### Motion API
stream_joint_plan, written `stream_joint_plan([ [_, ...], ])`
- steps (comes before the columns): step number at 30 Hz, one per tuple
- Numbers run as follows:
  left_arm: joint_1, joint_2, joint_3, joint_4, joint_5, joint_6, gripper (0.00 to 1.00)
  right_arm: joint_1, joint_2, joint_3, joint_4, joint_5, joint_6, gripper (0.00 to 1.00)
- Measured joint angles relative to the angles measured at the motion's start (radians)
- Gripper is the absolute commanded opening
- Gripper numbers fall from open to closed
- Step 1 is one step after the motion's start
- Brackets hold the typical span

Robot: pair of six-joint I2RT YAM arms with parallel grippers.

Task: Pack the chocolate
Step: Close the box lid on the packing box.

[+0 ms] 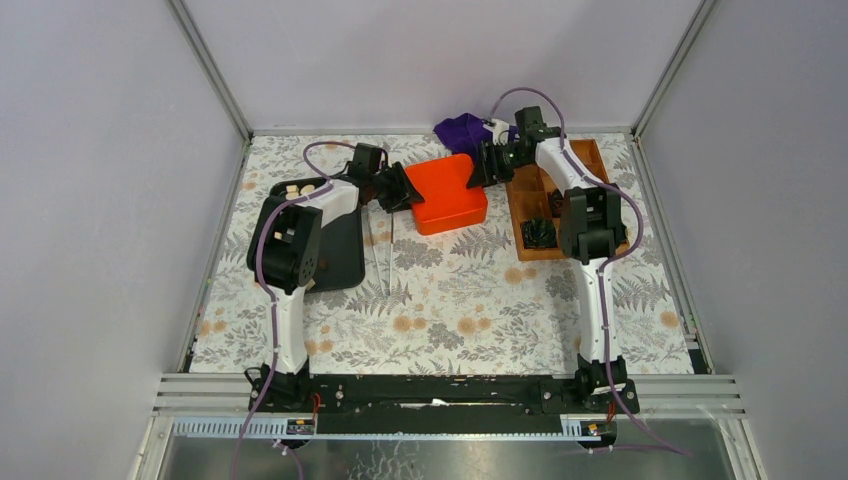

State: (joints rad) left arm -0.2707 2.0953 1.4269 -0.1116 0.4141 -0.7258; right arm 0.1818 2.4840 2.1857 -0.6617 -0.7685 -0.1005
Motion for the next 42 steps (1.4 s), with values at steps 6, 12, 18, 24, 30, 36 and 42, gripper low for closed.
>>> stream_joint_plan([
  [6, -0.003, 0.002, 0.005, -0.002, -0.005, 0.000, 0.44, 0.007, -0.005, 0.002, 0.010, 0.029, -0.055, 0.72],
  [12, -0.004, 0.008, 0.017, -0.003, -0.004, 0.000, 0.44, 0.007, -0.074, -0.026, 0.040, 0.054, -0.116, 0.74],
  [18, -0.004, 0.008, 0.016, 0.001, -0.003, -0.004, 0.44, 0.007, -0.137, -0.031, 0.047, 0.064, -0.155, 0.76],
  [24, -0.004, 0.007, 0.006, 0.021, 0.002, -0.016, 0.48, 0.007, -0.170, -0.082, 0.042, 0.047, -0.221, 0.64],
  [30, -0.005, 0.002, -0.006, 0.041, -0.003, -0.019, 0.51, 0.010, -0.259, -0.194, -0.060, -0.076, -0.420, 0.42],
  [36, -0.009, 0.002, -0.006, 0.041, -0.007, -0.019, 0.52, 0.079, -0.379, -0.321, -0.285, -0.114, -0.840, 0.23],
  [42, -0.010, 0.002, -0.006, 0.041, -0.006, -0.019, 0.54, 0.222, -0.392, -0.454, -0.305, 0.024, -0.992, 0.21],
])
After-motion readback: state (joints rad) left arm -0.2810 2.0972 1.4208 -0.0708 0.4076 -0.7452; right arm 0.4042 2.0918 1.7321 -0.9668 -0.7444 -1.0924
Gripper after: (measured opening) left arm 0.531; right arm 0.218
